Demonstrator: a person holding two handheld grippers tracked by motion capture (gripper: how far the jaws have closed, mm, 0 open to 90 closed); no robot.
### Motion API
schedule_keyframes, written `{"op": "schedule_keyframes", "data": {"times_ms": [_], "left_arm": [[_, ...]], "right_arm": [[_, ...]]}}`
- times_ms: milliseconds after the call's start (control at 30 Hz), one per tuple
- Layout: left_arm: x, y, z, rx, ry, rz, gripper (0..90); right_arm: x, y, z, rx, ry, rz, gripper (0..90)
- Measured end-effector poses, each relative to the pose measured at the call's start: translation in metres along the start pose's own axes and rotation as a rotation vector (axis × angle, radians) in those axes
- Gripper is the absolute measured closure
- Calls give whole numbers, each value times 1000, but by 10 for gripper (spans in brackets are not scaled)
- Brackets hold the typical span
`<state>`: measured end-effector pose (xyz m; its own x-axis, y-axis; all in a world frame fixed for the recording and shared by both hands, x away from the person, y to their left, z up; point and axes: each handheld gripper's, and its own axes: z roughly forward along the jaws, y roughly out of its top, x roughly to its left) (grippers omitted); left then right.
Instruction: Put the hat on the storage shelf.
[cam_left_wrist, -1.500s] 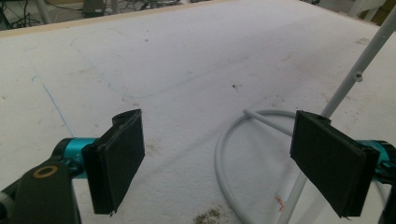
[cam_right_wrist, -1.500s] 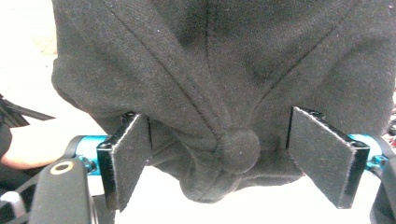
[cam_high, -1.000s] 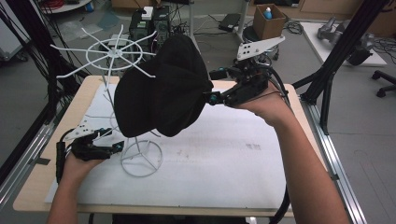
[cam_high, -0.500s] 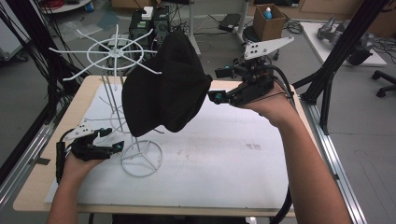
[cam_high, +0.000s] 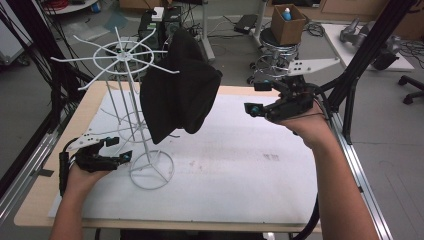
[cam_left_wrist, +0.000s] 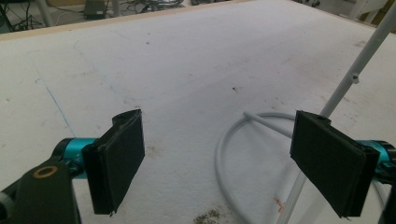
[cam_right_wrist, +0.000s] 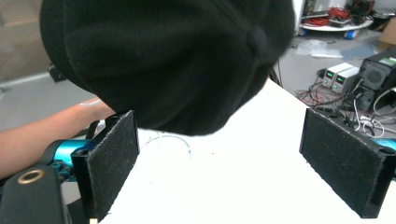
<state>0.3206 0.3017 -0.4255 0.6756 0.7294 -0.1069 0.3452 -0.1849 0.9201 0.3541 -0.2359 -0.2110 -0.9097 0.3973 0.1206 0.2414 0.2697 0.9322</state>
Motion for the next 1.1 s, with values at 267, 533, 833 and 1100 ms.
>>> {"op": "schedule_keyframes", "data": {"times_ms": [267,533,833,1100], "left_arm": [[0,0,0,1,2,1,179],[0,1,0,-4,-9,-2,179],[-1,1,0,-1,-7,3,179],[0,1,1,0,-7,-1,179]], "right_arm": [[-6,-45,-4,9,-40,62,106],[-11,-89,-3,23,-77,127,97],[-12,-124,0,2,-103,176,96],[-17,-149,5,7,-158,197,96]]}}
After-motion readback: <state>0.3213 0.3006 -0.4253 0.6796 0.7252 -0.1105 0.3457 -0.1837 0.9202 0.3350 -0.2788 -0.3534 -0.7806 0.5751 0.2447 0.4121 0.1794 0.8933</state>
